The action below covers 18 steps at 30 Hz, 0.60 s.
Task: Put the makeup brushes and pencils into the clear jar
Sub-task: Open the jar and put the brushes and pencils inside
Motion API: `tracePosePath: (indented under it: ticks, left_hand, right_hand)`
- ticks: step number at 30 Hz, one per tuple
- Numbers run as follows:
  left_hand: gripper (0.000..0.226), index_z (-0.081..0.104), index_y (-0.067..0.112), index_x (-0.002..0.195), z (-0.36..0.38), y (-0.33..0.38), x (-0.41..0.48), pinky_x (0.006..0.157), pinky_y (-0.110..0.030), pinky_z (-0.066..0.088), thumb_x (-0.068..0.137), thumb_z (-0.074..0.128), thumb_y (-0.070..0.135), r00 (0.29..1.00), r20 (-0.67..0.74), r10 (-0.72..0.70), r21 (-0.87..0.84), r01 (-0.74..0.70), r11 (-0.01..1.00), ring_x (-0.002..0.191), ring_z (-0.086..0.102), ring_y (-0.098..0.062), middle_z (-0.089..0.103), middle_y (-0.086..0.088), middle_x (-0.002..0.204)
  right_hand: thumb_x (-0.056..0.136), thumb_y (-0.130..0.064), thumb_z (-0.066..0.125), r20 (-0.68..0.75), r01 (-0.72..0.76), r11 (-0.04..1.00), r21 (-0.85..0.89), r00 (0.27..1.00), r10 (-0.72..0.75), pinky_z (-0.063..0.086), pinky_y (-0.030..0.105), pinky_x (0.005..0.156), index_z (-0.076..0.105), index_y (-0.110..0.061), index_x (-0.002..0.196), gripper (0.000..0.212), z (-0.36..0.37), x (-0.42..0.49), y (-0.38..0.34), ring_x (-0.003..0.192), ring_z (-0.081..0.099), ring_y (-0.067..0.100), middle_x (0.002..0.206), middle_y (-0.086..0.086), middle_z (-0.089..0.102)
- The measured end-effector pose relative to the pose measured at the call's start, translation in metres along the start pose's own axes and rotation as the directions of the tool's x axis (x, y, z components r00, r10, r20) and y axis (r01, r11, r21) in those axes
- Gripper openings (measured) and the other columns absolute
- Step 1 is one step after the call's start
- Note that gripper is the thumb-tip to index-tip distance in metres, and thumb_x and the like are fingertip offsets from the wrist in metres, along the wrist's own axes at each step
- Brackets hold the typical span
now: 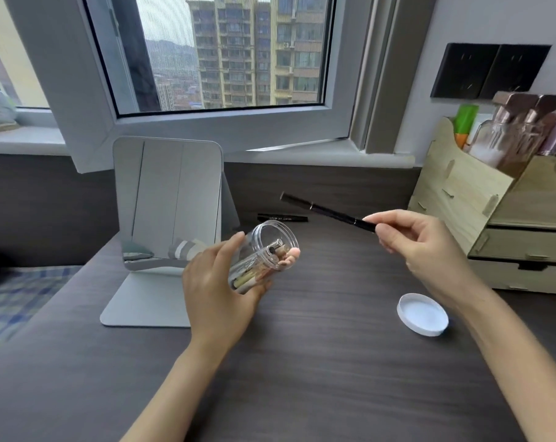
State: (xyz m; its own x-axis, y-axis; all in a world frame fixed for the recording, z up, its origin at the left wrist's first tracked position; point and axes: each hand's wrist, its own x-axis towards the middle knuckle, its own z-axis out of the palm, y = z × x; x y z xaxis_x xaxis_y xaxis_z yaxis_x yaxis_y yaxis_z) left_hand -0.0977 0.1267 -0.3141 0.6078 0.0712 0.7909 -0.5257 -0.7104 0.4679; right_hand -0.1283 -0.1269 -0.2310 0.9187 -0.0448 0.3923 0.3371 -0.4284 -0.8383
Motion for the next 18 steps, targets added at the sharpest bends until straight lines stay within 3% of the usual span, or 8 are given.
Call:
tracePosePath:
  ticks: [3, 6, 9, 14, 16, 18]
  left_hand:
    - [0.078, 0.049, 0.024, 0.12, 0.002, -0.001, -0.002, 0.084, -0.035, 0.039, 0.051, 0.084, 0.024, 1.0, 0.009, 0.027, 0.013, -0.027, 1.0, 0.097, 0.049, -0.014, 0.065, -0.006, 0.104]
    - [0.077, 0.05, 0.024, 0.121, 0.003, -0.003, -0.003, 0.085, -0.033, 0.038, 0.052, 0.085, 0.025, 1.0, 0.005, 0.03, 0.015, -0.03, 0.999, 0.099, 0.05, -0.015, 0.065, -0.005, 0.106]
    - [0.071, 0.051, 0.023, 0.121, 0.003, -0.003, -0.003, 0.087, -0.036, 0.039, 0.057, 0.08, 0.033, 0.998, 0.005, 0.062, 0.026, -0.062, 0.998, 0.101, 0.051, -0.016, 0.064, -0.005, 0.108]
    - [0.071, 0.05, 0.022, 0.122, 0.005, -0.004, -0.005, 0.094, -0.035, 0.032, 0.059, 0.079, 0.037, 0.991, 0.055, 0.118, 0.074, -0.122, 0.99, 0.105, 0.048, -0.018, 0.064, -0.005, 0.109]
    - [0.071, 0.05, 0.022, 0.122, 0.005, -0.003, -0.005, 0.095, -0.035, 0.031, 0.059, 0.077, 0.038, 0.992, 0.059, 0.113, 0.063, -0.117, 0.991, 0.107, 0.047, -0.017, 0.065, -0.005, 0.109]
    - [0.071, 0.05, 0.022, 0.122, 0.004, -0.003, -0.004, 0.096, -0.034, 0.032, 0.059, 0.076, 0.039, 0.994, 0.055, 0.098, 0.048, -0.101, 0.994, 0.107, 0.047, -0.016, 0.065, -0.005, 0.109]
  right_hand:
    - [0.089, -0.003, 0.057, 0.071, 0.146, 0.96, -0.241, 0.989, -0.133, 0.038, 0.009, 0.064, 0.071, -0.021, 0.089, 0.022, 0.003, -0.011, -0.025, 0.073, 0.055, 0.008, 0.083, -0.005, 0.065]
    - [0.086, 0.0, 0.059, 0.127, 0.263, 0.87, -0.417, 0.965, -0.231, 0.037, 0.004, 0.067, 0.072, -0.014, 0.091, 0.02, 0.018, -0.015, -0.036, 0.075, 0.053, -0.004, 0.086, -0.002, 0.061]
    - [0.084, -0.002, 0.062, 0.161, 0.299, 0.858, -0.418, 0.954, -0.254, 0.039, 0.005, 0.069, 0.07, -0.013, 0.09, 0.015, 0.034, -0.018, -0.043, 0.074, 0.055, 0.0, 0.083, -0.004, 0.061]
    - [0.075, -0.013, 0.075, 0.1, 0.246, 0.942, -0.229, 0.968, -0.229, 0.045, 0.01, 0.059, 0.062, -0.017, 0.077, 0.014, 0.065, -0.019, -0.05, 0.066, 0.059, 0.007, 0.068, -0.009, 0.063]
    - [0.08, -0.017, 0.07, 0.113, 0.285, 0.925, -0.251, 0.958, -0.265, 0.049, 0.017, 0.062, 0.065, -0.014, 0.081, 0.006, 0.076, -0.019, -0.047, 0.067, 0.063, 0.01, 0.071, -0.004, 0.068]
    - [0.085, -0.021, 0.06, 0.157, 0.348, 0.882, -0.318, 0.937, -0.313, 0.049, 0.024, 0.071, 0.068, -0.013, 0.089, 0.012, 0.082, -0.021, -0.043, 0.073, 0.063, 0.013, 0.079, 0.003, 0.069]
